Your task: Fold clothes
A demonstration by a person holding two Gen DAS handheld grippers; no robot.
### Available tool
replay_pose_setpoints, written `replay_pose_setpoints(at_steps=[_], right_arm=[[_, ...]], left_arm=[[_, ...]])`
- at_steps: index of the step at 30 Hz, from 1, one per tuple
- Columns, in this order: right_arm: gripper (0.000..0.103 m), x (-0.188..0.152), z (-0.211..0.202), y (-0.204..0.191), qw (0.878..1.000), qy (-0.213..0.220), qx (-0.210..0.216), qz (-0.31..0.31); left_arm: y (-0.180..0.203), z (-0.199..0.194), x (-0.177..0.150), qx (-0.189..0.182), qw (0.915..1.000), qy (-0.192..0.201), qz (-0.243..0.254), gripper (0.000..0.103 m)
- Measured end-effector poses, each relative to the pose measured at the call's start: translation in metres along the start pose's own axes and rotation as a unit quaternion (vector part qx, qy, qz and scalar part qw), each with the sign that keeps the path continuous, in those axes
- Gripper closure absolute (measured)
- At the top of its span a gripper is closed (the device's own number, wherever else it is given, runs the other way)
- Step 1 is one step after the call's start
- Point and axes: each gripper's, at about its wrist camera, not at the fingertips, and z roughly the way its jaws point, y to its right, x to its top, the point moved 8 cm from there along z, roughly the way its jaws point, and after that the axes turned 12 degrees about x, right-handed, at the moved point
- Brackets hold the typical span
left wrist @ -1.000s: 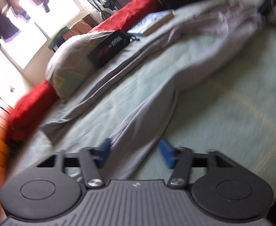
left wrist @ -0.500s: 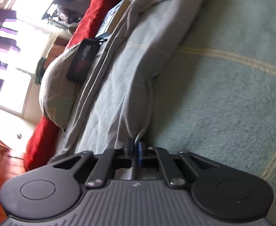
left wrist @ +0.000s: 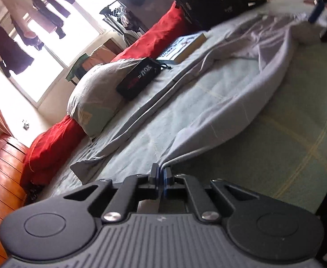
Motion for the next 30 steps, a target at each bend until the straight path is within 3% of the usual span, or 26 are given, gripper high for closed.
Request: replay_pose_setpoints(at_steps=[5, 7, 14, 17, 18, 19, 22, 30], right_arm=[[0.052, -0.021, 0.014, -0.006, 0.995, -0.043, -0.046, -0.078], [0.062, -0.028, 0.021, 0.001, 0.992, -0.056, -0.064, -0.093], [0.065, -0.031, 0.034, 0.025, 0.992, -0.067, -0.058, -0.091], [0.081, -0.032, 0.038, 0.029, 0.993, -0.068, -0.041, -0.082], [0.093, -0.032, 0.038, 0.029, 0.994, -0.068, -0.037, -0.081], [0.099, -0.031, 0.036, 0.029, 0.993, -0.07, -0.039, -0.083], [0.099, -0.03, 0.028, 0.029, 0.993, -0.074, -0.042, -0.087], [0.1, -0.026, -0.029, 0.022, 0.998, -0.047, 0.03, -0.038]], left_arm=[[-0.006, 0.003, -0.004, -0.008, 0.9995, -0.004, -0.029, 0.101], [-0.005, 0.008, -0.005, -0.009, 0.9995, -0.009, -0.029, 0.101], [0.003, 0.03, -0.009, -0.018, 0.9992, -0.023, -0.027, 0.101], [0.005, 0.043, -0.008, -0.02, 0.9987, -0.03, -0.035, 0.101], [0.005, 0.046, -0.008, -0.02, 0.9986, -0.032, -0.037, 0.101], [0.005, 0.047, -0.007, -0.019, 0.9986, -0.032, -0.038, 0.101], [0.003, 0.042, -0.006, -0.016, 0.9989, -0.028, -0.035, 0.1], [-0.016, 0.006, -0.012, 0.001, 0.9995, -0.02, -0.026, 0.1]])
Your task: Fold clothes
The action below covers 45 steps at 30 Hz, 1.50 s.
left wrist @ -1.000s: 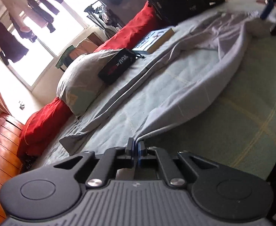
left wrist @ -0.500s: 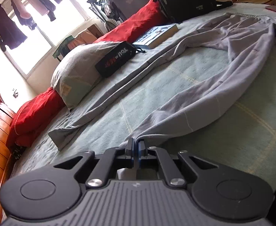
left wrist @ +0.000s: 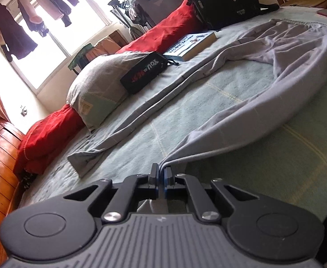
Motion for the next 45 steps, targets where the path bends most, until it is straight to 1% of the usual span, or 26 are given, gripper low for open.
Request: replay_pose_setpoints(at_steps=[5, 11, 12, 13, 14, 15, 16, 18, 20, 21, 23, 24, 25, 26, 27, 28, 31, 33, 34, 35, 36, 38, 40, 42, 45], right_arm=[[0.099, -0.009, -0.017, -0.003, 1.0, -0.001, 0.024, 0.017], [0.097, -0.029, -0.001, -0.022, 0.996, -0.037, 0.069, 0.035], [0.095, -0.031, 0.0, -0.023, 0.996, -0.035, 0.072, 0.042], [0.09, -0.033, -0.001, -0.023, 0.996, -0.032, 0.069, 0.051], [0.089, -0.035, -0.004, -0.021, 0.995, -0.026, 0.065, 0.065], [0.087, -0.037, -0.008, -0.015, 0.995, -0.018, 0.058, 0.084], [0.084, -0.039, -0.012, -0.008, 0.993, -0.007, 0.051, 0.107], [0.079, -0.046, -0.02, 0.012, 0.985, 0.02, 0.038, 0.167], [0.076, -0.055, -0.028, 0.035, 0.971, 0.048, 0.028, 0.233], [0.075, -0.061, -0.03, 0.047, 0.961, 0.063, 0.028, 0.269], [0.073, -0.077, -0.033, 0.073, 0.931, 0.1, 0.034, 0.35], [0.069, -0.084, -0.033, 0.084, 0.914, 0.12, 0.041, 0.386], [0.066, -0.091, -0.031, 0.093, 0.898, 0.137, 0.049, 0.415], [0.064, -0.097, -0.027, 0.1, 0.883, 0.151, 0.052, 0.441], [0.06, -0.104, -0.024, 0.108, 0.868, 0.164, 0.054, 0.465], [0.06, -0.11, -0.019, 0.116, 0.854, 0.177, 0.056, 0.487], [0.061, -0.125, -0.006, 0.132, 0.82, 0.212, 0.057, 0.528], [0.062, -0.125, -0.003, 0.139, 0.801, 0.247, 0.06, 0.542], [0.065, -0.124, -0.001, 0.142, 0.798, 0.257, 0.053, 0.543], [0.071, -0.122, 0.001, 0.143, 0.798, 0.259, 0.044, 0.542], [0.09, -0.122, 0.003, 0.143, 0.801, 0.255, 0.035, 0.541], [0.09, -0.121, 0.004, 0.142, 0.806, 0.247, 0.015, 0.538], [0.091, -0.124, -0.005, 0.138, 0.815, 0.239, -0.006, 0.527], [0.094, -0.132, -0.019, 0.135, 0.826, 0.227, -0.038, 0.515], [0.095, -0.149, -0.031, 0.133, 0.829, 0.208, -0.061, 0.515]], left_arm=[[-0.008, -0.018, -0.012, 0.008, 0.9999, -0.011, 0.001, 0.101], [-0.009, -0.033, -0.024, 0.009, 0.9996, -0.026, 0.0, 0.101], [-0.01, -0.034, -0.024, 0.007, 0.9996, -0.027, -0.003, 0.1], [-0.011, -0.035, -0.024, 0.005, 0.9996, -0.028, -0.008, 0.1], [-0.01, -0.035, -0.021, 0.0, 0.9995, -0.029, -0.016, 0.097], [-0.007, -0.036, -0.019, -0.007, 0.9992, -0.03, -0.026, 0.093], [-0.005, -0.036, -0.016, -0.014, 0.9987, -0.032, -0.036, 0.092], [0.004, -0.036, -0.008, -0.037, 0.9973, -0.032, -0.056, 0.09], [0.016, -0.035, 0.002, -0.061, 0.9951, -0.029, -0.072, 0.09], [0.023, -0.036, 0.007, -0.07, 0.9943, -0.026, -0.076, 0.09], [0.041, -0.036, 0.019, -0.09, 0.9925, -0.016, -0.081, 0.089], [0.049, -0.037, 0.025, -0.101, 0.9914, -0.01, -0.084, 0.088], [0.056, -0.037, 0.031, -0.11, 0.99, -0.006, -0.088, 0.086], [0.064, -0.037, 0.036, -0.118, 0.9886, -0.003, -0.093, 0.081], [0.071, -0.037, 0.041, -0.125, 0.9875, 0.0, -0.096, 0.079], [0.078, -0.037, 0.045, -0.131, 0.9865, 0.003, -0.098, 0.079], [0.093, -0.037, 0.054, -0.142, 0.9838, 0.005, -0.109, 0.078], [0.101, -0.036, 0.057, -0.15, 0.9812, -0.001, -0.121, 0.077], [0.104, -0.037, 0.058, -0.153, 0.9803, -0.003, -0.125, 0.077], [0.106, -0.037, 0.059, -0.153, 0.9802, -0.005, -0.126, 0.077], [0.108, -0.037, 0.059, -0.152, 0.98, -0.008, -0.127, 0.077], [0.111, -0.037, 0.06, -0.152, 0.9797, -0.012, -0.13, 0.077], [0.113, -0.04, 0.059, -0.154, 0.9791, -0.016, -0.132, 0.074], [0.114, -0.041, 0.056, -0.155, 0.9787, -0.021, -0.133, 0.068], [0.117, -0.04, 0.05, -0.159, 0.9777, -0.033, -0.133, 0.068]])
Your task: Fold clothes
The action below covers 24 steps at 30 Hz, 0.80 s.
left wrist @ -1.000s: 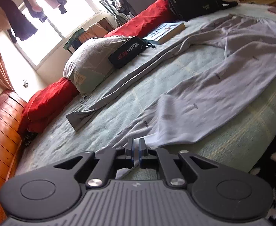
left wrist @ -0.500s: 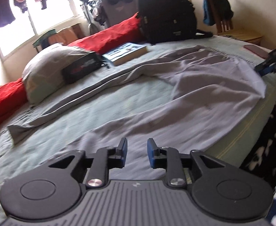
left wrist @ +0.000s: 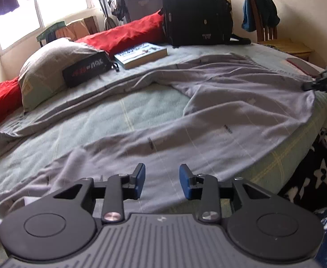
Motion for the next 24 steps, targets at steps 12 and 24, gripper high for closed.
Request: replay_pose_setpoints(at_steps=[12, 24], right_arm=[[0.053, 0.01, -0.036, -0.041, 0.996, 0.031, -0.047, -0.068], [0.033, 0.01, -0.017, -0.14, 0.986, 0.013, 0.024, -0.166]], left_arm=[[-0.051, 0.007, -0.022, -0.008, 0.9913, -0.062, -0.116, 0.063], [-0.177, 0.001, -0.09, 0.049, 0.9484, -0.125, -0.287, 0.056]])
